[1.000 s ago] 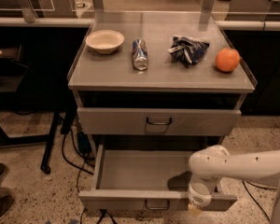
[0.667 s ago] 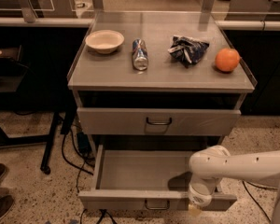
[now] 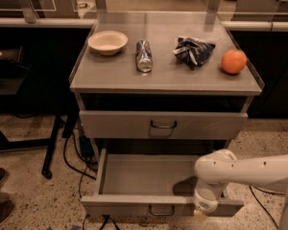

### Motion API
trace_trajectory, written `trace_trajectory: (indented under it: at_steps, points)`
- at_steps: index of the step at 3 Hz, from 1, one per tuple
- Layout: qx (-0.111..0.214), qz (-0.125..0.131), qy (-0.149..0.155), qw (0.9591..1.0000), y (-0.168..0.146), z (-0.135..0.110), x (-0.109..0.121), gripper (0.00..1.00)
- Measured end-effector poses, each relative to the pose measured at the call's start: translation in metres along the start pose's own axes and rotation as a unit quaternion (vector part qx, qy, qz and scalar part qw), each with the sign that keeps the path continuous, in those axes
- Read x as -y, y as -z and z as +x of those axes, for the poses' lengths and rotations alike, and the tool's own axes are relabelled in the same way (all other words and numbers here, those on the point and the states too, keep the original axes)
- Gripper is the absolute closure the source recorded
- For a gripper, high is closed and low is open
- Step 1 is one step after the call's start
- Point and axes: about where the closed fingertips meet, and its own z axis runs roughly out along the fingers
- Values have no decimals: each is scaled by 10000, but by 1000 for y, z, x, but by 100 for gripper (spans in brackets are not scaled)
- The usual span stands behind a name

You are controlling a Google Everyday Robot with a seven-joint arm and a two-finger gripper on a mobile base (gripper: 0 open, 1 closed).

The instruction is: Close middle drawer

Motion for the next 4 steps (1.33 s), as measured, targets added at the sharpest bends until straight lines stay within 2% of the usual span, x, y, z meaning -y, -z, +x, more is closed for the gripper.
trace_trajectory:
  at_steps: [1, 2, 3, 4]
  points:
    - [0, 0, 0, 10000, 0, 0, 0, 13]
    - [0, 0, 0, 10000, 0, 0, 0, 0]
    - [0, -1, 0, 10000, 0, 0, 0, 0]
    - [-1, -1, 0, 10000, 0, 0, 0, 15]
